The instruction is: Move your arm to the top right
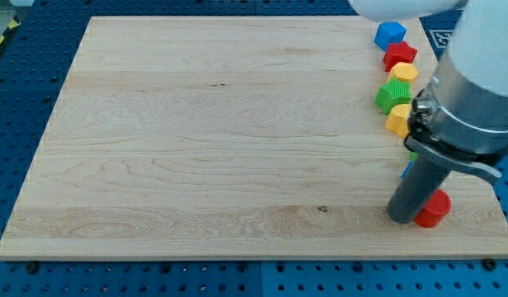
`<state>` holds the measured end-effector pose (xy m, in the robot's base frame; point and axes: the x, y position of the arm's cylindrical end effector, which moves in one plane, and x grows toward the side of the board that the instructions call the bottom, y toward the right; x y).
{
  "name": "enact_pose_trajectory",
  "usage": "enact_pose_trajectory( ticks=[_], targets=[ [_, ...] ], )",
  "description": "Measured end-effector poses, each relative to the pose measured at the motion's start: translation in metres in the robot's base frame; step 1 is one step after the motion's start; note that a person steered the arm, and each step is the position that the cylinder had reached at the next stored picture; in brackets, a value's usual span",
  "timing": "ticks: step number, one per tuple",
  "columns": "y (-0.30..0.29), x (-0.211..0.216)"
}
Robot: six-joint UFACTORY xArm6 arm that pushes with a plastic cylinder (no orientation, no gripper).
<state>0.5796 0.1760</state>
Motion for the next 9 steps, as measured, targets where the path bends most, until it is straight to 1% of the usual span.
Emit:
enact_pose_trajectory(
  ticks=[1, 3, 4, 5, 6, 7, 8, 9],
  targets=[
    [0.012, 0.0],
    [-0.006, 0.0],
    [-0.025, -0.008],
    [-0.062, -0.059],
    [-0.103, -0.125],
    [-0.118, -0.198],
    [-0.117, -0.274],
    [-0.102, -0.333]
  ],
)
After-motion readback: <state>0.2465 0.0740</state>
